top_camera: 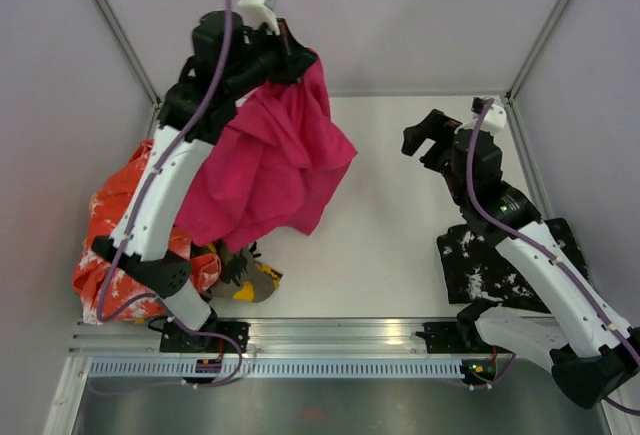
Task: Fold and stack the trousers
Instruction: Grab the trousers from the pile, then move the trousers to the center of the board
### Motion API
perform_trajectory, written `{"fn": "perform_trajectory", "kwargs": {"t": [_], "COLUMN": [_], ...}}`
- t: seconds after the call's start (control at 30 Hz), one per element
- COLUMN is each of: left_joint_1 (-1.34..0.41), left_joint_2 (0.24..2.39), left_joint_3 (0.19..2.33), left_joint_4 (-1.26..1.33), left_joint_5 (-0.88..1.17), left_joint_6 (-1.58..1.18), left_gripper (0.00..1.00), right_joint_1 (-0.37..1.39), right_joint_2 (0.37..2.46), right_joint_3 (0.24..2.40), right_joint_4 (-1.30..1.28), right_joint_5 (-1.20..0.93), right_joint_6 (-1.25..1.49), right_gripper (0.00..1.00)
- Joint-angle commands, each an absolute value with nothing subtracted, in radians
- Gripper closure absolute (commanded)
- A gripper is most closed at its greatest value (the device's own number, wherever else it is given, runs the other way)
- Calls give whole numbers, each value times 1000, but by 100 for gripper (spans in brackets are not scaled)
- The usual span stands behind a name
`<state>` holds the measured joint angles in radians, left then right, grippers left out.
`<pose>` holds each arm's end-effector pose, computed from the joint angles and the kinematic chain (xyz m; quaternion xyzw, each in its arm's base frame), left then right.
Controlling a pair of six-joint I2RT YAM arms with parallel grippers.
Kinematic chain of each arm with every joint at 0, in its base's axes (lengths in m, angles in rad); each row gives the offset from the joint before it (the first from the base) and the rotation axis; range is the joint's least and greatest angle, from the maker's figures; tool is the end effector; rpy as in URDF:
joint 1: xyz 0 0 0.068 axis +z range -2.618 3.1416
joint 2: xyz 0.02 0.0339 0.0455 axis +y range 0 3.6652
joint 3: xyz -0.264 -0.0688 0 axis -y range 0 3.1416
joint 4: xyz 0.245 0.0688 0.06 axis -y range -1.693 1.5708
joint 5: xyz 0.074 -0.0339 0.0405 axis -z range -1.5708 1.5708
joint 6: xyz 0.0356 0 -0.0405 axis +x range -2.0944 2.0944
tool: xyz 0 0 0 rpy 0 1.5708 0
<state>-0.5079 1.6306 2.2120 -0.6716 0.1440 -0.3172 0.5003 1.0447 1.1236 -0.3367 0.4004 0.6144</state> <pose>0.2739 -0.1583 0.5519 0.1184 0.7284 -0.3184 0.5950 0.2086 0.0982 0.3937 0.1654 0.7681 0.1827 0.5910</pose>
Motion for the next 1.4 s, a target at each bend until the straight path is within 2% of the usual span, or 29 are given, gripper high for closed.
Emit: {"fn": "perform_trajectory", "kwargs": {"t": [0.0,0.2,0.47,0.83,1.0,1.07,1.1,1.13,1.23,1.3,1.37], "left_joint_1": [-558,-635,-683,-718,-713,-704,-687,-678,-625,-577,-545], "left_joint_2": [1693,1755,1878,1994,1942,1931,1933,1937,1947,1918,1870], "left_joint_3": [2139,1899,1698,1635,1566,1549,1549,1557,1583,1597,1597], "left_joint_4": [-417,-230,-124,-69,-84,-89,-90,-95,-141,-217,-265], "left_joint_5": [146,115,182,279,213,160,160,170,218,230,239], "left_joint_6": [-384,-396,-423,-456,-434,-443,-448,-456,-474,-485,-491], "left_gripper": [98,98,98,98,98,94,92,78,56,53,17], "right_joint_1": [491,491,491,451,376,331,330,330,330,330,331], "right_joint_2": [976,954,1035,1117,1173,1199,1212,1233,1287,1337,1371], "right_joint_3": [1092,1055,1062,1074,1074,1068,1065,1062,1042,1034,1038], "right_joint_4": [-383,-382,-382,-504,-557,-555,-551,-522,-461,-404,-352], "right_joint_5": [541,708,759,850,781,740,729,706,594,507,325], "right_joint_6": [597,551,584,693,735,738,723,671,603,549,511], "right_gripper": [2,2,2,2,2,2,2,2,2,2,7]}}
